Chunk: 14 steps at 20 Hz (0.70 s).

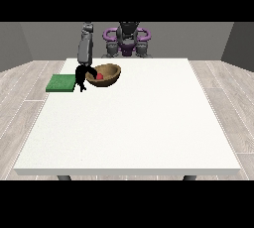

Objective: Pick the cup and pour the ball into the bowl, then pick the bowl and place it on the pad

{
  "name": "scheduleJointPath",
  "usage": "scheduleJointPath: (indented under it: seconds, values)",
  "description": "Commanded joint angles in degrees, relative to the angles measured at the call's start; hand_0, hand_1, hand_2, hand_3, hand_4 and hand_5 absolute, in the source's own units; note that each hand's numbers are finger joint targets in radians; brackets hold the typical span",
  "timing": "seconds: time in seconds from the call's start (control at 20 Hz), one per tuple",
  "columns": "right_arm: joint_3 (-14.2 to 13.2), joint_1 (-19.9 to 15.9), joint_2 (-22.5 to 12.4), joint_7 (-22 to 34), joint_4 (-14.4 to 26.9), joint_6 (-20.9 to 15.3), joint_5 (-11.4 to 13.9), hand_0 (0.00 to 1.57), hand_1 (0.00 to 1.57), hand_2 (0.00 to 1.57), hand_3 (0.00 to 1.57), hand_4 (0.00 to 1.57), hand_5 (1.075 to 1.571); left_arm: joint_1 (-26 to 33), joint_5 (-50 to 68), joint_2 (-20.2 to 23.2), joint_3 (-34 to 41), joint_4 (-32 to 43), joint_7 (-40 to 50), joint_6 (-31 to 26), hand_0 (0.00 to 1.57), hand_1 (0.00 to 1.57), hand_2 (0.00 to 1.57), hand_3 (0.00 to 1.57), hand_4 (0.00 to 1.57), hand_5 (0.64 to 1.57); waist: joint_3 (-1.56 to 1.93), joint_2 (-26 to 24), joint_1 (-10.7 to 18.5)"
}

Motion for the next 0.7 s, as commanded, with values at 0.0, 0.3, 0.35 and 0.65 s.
scheduleJointPath:
  seconds: [0.0,0.3,0.35,0.65]
  values:
    - [0.3,4.5,-2.2,5.6,6.1,-5.7,2.9,1.57,1.57,1.57,1.55,0.91,1.470,-1.0,1.5,2.0,1.3,-0.5,0.4,-1.1,0.00,0.00,0.00,0.00,1.02,1.537,1.88,3.6,1.5]
    - [1.3,6.2,-7.4,8.7,2.9,-9.0,4.9,1.57,1.57,1.57,1.42,0.95,1.530,-0.1,2.2,1.0,1.8,0.3,0.0,-0.8,0.00,0.00,0.00,0.00,1.13,1.517,1.74,3.5,1.4]
    - [3.3,5.1,-5.9,10.6,2.3,-12.0,6.6,1.57,1.57,1.57,1.37,0.96,1.536,-2.3,2.2,1.3,0.4,0.5,3.0,0.0,0.00,0.00,0.00,0.00,1.14,1.520,1.76,1.3,0.9]
    - [4.8,3.5,-13.8,23.5,-3.5,-12.1,6.7,1.57,1.57,1.57,1.11,1.03,1.548,3.3,1.4,1.0,2.0,5.1,-0.9,-2.1,0.00,0.00,0.00,0.00,1.19,1.528,1.56,-4.1,-1.3]
